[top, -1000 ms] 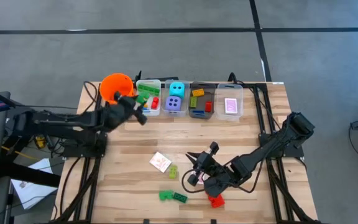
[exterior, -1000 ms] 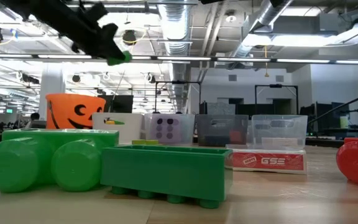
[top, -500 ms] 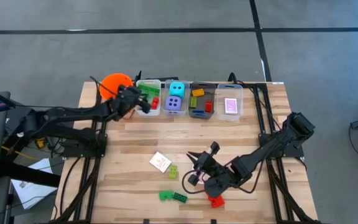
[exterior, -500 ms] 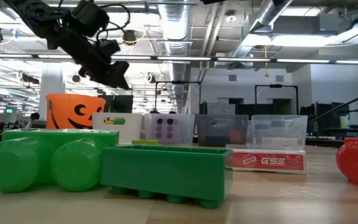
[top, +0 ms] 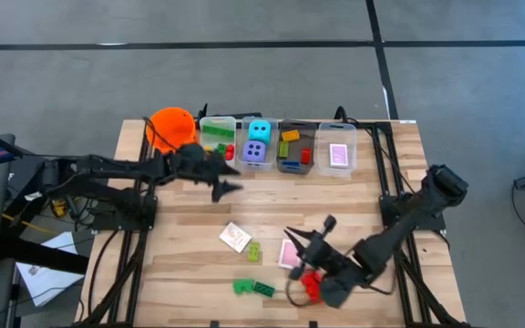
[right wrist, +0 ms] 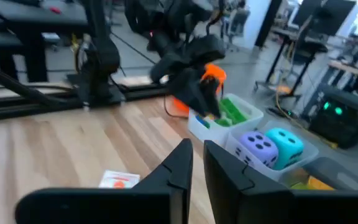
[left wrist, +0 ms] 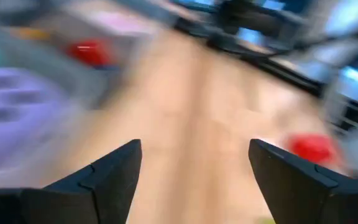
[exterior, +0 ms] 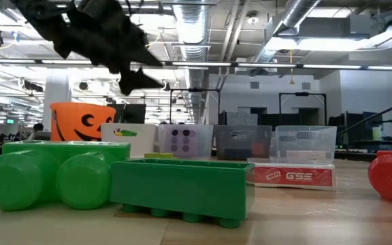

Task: Pick & Place Toys
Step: Put the left green game piece into the white bin

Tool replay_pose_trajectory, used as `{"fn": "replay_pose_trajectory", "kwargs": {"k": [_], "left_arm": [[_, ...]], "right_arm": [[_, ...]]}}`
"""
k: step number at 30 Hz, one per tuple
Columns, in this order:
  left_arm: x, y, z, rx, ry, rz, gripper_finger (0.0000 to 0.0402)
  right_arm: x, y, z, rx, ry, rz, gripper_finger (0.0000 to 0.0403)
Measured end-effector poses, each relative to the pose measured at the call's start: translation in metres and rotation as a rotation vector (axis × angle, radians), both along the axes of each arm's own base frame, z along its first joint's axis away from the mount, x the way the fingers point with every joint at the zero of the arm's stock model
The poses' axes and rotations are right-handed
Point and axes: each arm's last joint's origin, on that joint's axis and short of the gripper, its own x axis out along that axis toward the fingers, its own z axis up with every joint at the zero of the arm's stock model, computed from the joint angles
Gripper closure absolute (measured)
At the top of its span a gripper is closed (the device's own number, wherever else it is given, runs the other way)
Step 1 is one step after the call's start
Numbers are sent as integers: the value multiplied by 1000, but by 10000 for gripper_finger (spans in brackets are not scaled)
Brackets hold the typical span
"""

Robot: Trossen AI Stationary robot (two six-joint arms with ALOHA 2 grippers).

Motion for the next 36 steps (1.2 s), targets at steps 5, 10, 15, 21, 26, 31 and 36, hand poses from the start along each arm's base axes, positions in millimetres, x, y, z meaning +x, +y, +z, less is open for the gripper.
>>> {"fn": "replay_pose_trajectory", "kwargs": {"k": [5, 10, 15, 21, 26, 31, 36], "left_arm": [[10, -57, 6, 77, -73, -280, 110], [5, -119, 7, 218, -113, -469, 109], [-10, -164, 7, 319, -118, -440, 109], [-29, -197, 3, 389, -102, -301, 99], [-32, -218, -19, 301, -37, -286, 82], [-24, -240, -54, 256, 3, -304, 72], [-15, -250, -79, 242, 8, -301, 70]], "right_arm": [[-19, 13, 13, 29, -41, 53, 368], [-30, 20, 19, 63, -66, 86, 368], [-31, 21, 19, 52, -68, 81, 368], [-24, 13, 19, 81, -89, 44, 368], [-21, 9, 19, 81, -90, 31, 368], [-20, 9, 19, 74, -86, 31, 368], [-19, 8, 19, 64, -79, 28, 368]]}}
